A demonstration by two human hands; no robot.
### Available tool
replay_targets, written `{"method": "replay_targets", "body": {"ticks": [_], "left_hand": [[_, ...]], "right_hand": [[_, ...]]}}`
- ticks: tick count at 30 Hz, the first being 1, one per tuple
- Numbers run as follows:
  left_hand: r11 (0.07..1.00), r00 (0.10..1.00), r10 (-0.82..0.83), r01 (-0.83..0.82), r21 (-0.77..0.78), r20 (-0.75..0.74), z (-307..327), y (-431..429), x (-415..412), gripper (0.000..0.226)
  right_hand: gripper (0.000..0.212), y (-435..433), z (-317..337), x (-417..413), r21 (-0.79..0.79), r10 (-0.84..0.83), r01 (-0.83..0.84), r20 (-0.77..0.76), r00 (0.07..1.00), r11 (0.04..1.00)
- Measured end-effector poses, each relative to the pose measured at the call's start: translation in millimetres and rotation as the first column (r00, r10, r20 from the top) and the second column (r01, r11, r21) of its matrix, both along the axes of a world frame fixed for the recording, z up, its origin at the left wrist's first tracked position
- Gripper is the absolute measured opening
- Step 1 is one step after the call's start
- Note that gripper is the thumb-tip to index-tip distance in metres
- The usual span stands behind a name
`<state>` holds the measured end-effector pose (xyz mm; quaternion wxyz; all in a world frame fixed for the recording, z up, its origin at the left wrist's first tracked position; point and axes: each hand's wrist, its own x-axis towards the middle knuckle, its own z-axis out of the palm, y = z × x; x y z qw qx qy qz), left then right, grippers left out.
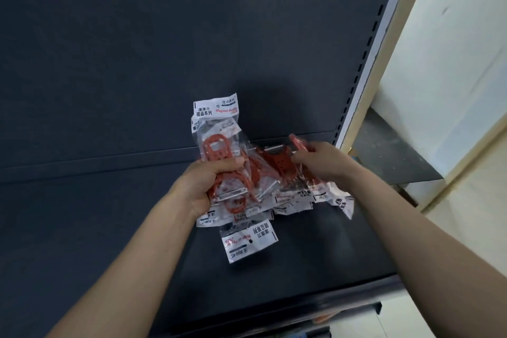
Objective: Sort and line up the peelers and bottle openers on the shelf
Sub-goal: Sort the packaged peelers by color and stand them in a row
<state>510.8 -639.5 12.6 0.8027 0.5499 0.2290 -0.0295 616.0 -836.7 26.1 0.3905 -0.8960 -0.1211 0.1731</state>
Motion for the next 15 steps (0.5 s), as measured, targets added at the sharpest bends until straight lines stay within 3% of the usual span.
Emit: {"method": "replay_targets", "body": {"ticks": [5,10,15], "left_hand": [[0.999,0.999,-0.048,0.048,0.024,0.004,0,1,6,0.043],[0.996,0.997,-0.076,0.075,0.043,0.015,-1,-1,9,0.037],[0.996,0.997,-0.076,0.076,0.05,0.004,0,-1,11,0.039]], "right_hand": [[0.024,-15,-11,8,-0.104,-0.082,0.09,0.081,0.993,0.99],[0.024,-22,-22,12,-0.027,-0.287,0.297,0.188,0.939,0.954],[0.023,-9,-27,19,-0.097,-0.247,0.268,0.187,0.951,0.958]]}}
